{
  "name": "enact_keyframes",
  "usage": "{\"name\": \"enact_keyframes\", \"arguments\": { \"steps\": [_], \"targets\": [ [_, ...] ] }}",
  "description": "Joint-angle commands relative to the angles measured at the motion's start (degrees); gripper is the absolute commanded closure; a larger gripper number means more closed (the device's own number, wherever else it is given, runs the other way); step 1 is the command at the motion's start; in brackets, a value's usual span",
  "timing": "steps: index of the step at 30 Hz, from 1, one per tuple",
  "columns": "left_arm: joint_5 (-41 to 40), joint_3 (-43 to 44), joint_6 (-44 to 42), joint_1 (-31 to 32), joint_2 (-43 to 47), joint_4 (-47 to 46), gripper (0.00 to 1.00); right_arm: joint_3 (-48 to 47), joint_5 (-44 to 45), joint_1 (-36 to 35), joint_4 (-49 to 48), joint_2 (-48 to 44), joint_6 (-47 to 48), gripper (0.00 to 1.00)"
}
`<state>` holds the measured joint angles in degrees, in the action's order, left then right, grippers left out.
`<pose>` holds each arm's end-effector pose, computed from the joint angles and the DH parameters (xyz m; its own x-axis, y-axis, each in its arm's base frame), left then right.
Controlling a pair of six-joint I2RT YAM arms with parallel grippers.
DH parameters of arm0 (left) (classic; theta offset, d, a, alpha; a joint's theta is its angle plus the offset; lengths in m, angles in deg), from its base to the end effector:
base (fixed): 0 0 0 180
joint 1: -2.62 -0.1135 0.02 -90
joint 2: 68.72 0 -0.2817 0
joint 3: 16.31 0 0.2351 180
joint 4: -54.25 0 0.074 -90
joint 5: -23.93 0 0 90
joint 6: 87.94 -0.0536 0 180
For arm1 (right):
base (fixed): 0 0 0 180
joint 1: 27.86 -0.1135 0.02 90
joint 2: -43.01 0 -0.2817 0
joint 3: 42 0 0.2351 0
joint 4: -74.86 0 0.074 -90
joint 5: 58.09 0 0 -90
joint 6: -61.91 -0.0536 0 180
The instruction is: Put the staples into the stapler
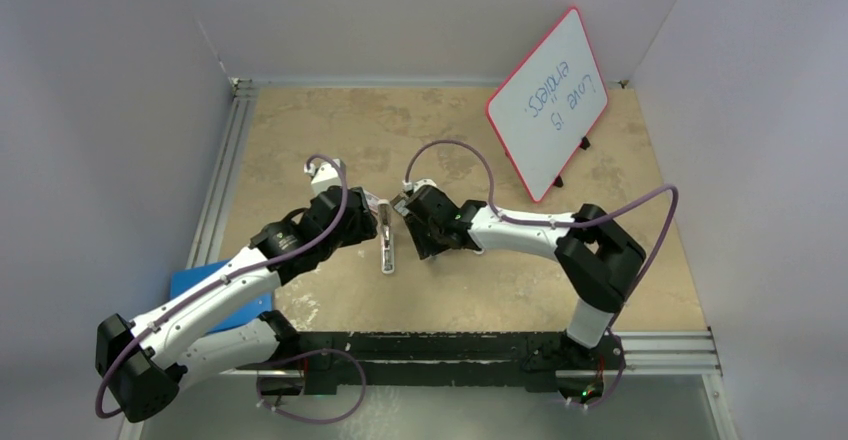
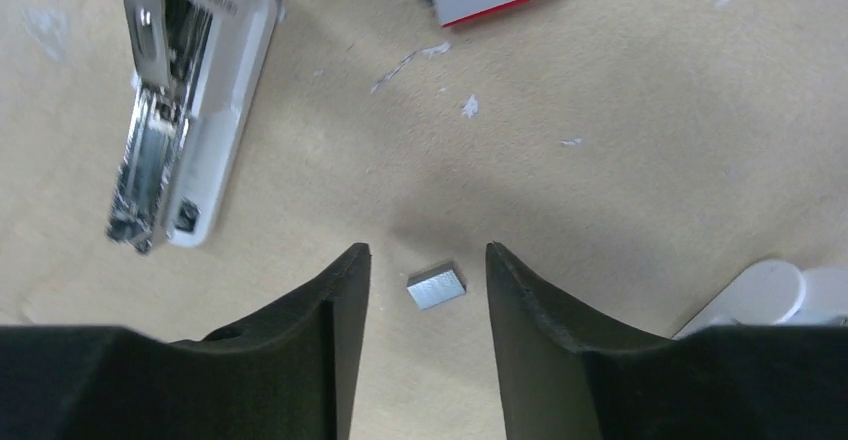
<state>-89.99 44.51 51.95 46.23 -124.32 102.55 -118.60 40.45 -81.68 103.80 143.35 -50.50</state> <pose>0.1488 -0.1117 0.2833 -0.6368 -0.3589 -0.6824 -0.1102 0.9183 -0.3802 0.2206 0.2881 0.1950 -0.7181 -0.3432 -0.6055 -0.5098 0.8516 0.1220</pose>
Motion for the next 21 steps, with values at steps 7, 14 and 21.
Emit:
{"name": "enact_keyframes", "arguments": {
  "steps": [7,14,21],
  "targets": [
    [1.64,0.43,-1.52,-0.2,1.66,-3.02,0.47,-1.57,10.2,-1.07,4.7,-2.45,-28.75,0.55],
    [2.73,-0.22,-1.58,-0.2,1.7,-3.81,0.47,-1.74,11.67,-2.78,6.1,-0.28,-31.32,0.54],
    [3.01,-0.6,-1.46,-0.2,1.66,-3.97,0.47,-2.52,16.22,-3.81,10.99,1.18,-35.74,0.54]
  ]
}}
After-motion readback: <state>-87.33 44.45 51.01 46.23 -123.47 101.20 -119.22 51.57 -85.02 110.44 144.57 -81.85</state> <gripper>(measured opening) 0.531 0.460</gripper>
